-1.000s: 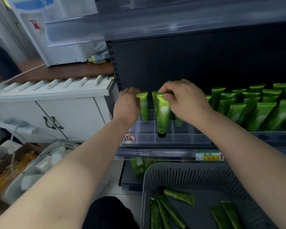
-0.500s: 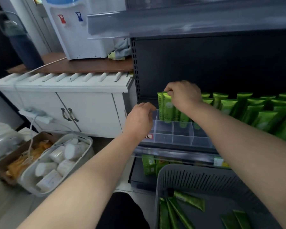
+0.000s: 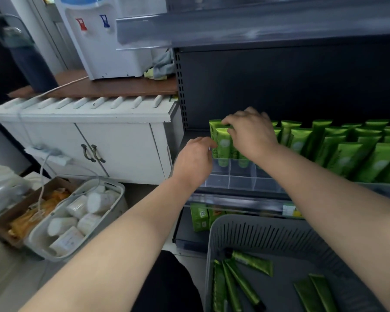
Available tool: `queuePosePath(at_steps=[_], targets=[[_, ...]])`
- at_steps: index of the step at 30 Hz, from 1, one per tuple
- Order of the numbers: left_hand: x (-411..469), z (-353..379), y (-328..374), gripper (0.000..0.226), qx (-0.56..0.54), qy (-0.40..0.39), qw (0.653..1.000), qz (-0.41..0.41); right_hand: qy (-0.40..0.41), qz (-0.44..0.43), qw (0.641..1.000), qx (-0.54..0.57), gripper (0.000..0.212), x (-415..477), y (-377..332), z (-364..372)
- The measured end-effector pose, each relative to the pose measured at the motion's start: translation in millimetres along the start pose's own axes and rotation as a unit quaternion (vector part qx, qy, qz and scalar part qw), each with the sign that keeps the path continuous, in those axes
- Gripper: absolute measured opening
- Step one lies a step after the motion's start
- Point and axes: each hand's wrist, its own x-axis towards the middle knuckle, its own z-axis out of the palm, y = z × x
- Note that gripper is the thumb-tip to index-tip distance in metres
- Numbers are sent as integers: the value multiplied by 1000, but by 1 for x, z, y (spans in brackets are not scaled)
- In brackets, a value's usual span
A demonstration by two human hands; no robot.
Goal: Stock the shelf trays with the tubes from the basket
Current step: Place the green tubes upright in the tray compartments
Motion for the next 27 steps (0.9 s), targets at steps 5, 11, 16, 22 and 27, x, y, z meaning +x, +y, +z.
queuePosePath(at_steps=[5,11,16,22,27], targets=[[-11,7,20,29,-1,-7,1000,24,32,-22,999,18,26,-40,5,-8],[-34,30,43,30,-3,-53,997,51,23,-25,999,17,24,-110,26,-2],[-73,67,61,28,-39,-106,993,25,-10,6,1000,9,21,-174,56,16],[-118,112,82,29,-53,-193,980,-2,-85,68,994,22,25,-244,89,45],[-157,150,83,32,-44,-300,952,-41,-229,149,962,6,35,-291,117,79]])
